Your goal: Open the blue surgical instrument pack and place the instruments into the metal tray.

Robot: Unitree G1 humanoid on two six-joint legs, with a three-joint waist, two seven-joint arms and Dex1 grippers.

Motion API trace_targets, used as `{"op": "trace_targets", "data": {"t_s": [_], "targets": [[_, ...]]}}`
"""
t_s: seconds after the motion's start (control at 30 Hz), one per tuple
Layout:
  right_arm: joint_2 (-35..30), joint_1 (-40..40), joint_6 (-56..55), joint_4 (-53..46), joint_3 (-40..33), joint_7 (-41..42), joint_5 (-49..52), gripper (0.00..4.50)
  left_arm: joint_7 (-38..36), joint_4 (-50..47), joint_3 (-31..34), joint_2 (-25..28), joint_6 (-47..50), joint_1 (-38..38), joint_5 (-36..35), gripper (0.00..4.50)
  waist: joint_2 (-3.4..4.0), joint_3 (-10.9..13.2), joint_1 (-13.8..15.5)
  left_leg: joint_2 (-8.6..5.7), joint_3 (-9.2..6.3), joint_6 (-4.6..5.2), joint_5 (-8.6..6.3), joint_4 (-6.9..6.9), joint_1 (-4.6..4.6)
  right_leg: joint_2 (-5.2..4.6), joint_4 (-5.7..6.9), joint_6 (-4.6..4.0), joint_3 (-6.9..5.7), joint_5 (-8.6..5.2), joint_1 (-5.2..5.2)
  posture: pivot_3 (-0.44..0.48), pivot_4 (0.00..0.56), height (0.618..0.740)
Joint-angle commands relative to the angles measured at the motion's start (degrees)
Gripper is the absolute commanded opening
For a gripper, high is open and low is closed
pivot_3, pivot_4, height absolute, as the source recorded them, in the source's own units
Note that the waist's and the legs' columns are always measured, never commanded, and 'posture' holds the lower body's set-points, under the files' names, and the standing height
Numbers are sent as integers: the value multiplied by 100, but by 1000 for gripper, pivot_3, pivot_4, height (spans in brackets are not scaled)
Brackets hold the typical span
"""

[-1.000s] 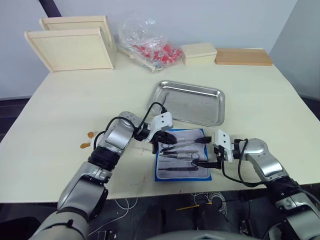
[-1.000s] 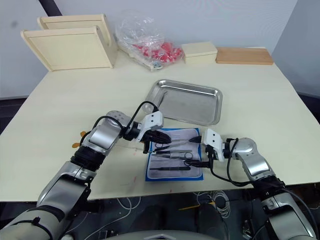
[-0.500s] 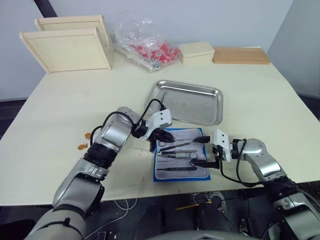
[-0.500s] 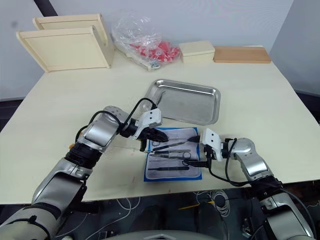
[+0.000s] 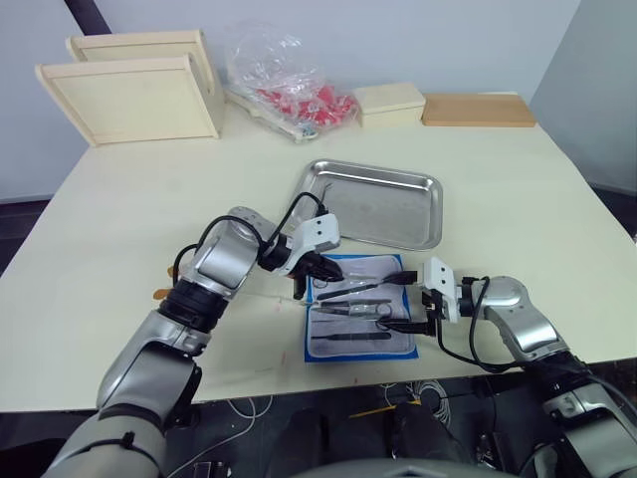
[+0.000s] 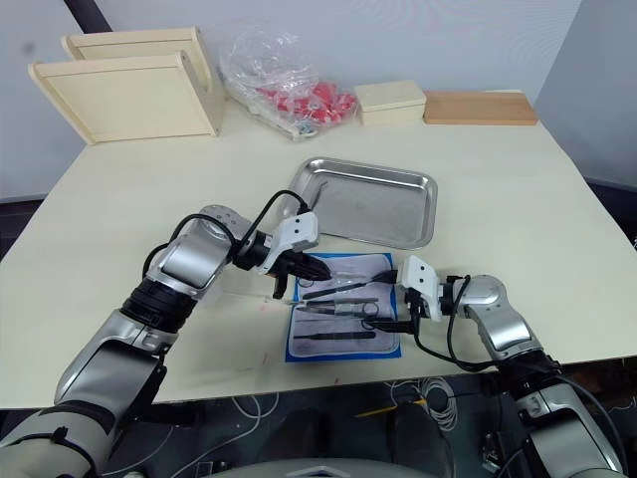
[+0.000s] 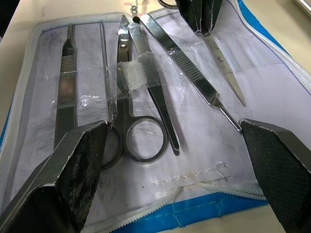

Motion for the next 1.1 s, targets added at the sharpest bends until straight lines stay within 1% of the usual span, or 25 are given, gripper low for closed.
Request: {"op": "trace_targets", "data": {"t_s": [0.03, 0.3, 0.77, 1.1], "targets": [[-36, 260, 256, 733, 325, -282, -588, 4500, -33, -238, 70, 134, -36, -139, -73, 84, 0, 0, 0, 1, 0, 0, 0, 0, 0, 1, 0, 0, 0, 0, 0, 0, 150, 740], [-28, 263, 250, 737, 330, -273, -584, 4500, -109, -329, 86, 365, -114, -36, -113, 84, 0, 1, -1, 2, 0, 0, 0, -2, 0, 2, 0, -1, 1, 0, -1, 0, 150, 740], [-16, 283, 250, 719, 365, -248, -593, 4500, -214, -546, 207, 921, -179, 178, -255, 84, 0, 0, -4, 4, 1, 0, 0, -5, 2, 2, 0, -2, 4, -1, -2, 0, 150, 740], [14, 240, 237, 785, 397, -217, -607, 4500, -207, -787, 444, 1349, -102, 282, -429, 84, -2, -1, -4, 8, 6, 0, 0, -12, 2, 6, 0, -3, 9, -2, -11, 0, 150, 740]]}}
